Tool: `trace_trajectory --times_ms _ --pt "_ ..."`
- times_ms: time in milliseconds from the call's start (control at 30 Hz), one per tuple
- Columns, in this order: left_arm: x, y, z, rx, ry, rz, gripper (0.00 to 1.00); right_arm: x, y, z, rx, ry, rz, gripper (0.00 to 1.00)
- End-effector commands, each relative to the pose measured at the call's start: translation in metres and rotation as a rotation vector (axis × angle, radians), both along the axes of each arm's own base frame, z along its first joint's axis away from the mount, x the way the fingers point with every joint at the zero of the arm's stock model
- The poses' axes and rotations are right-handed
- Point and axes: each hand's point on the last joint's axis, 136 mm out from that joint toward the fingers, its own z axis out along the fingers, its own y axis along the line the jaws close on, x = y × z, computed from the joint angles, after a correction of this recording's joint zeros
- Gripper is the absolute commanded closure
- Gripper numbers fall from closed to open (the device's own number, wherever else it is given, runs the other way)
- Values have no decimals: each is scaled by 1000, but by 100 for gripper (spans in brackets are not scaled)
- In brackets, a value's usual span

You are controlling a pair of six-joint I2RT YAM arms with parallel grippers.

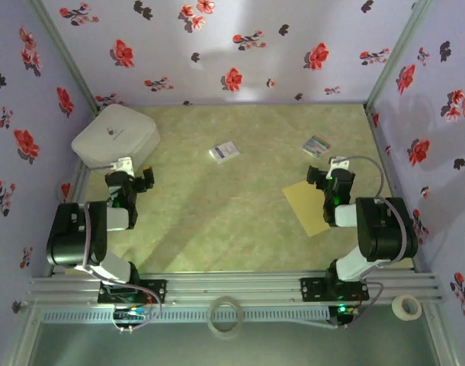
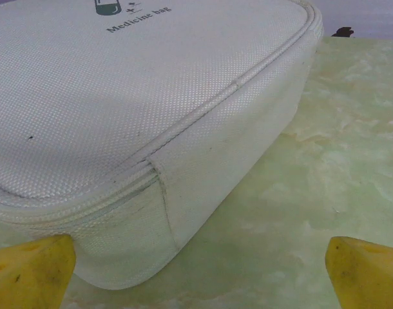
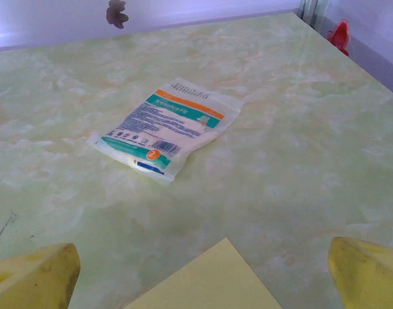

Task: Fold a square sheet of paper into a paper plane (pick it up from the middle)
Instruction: Move the square sheet of paper to the center of the table.

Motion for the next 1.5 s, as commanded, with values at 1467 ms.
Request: trace_trajectory --times_ms 1467 --pt "-17 -4 60 -102 0 28 0 -31 -7 65 326 187 -216 1"
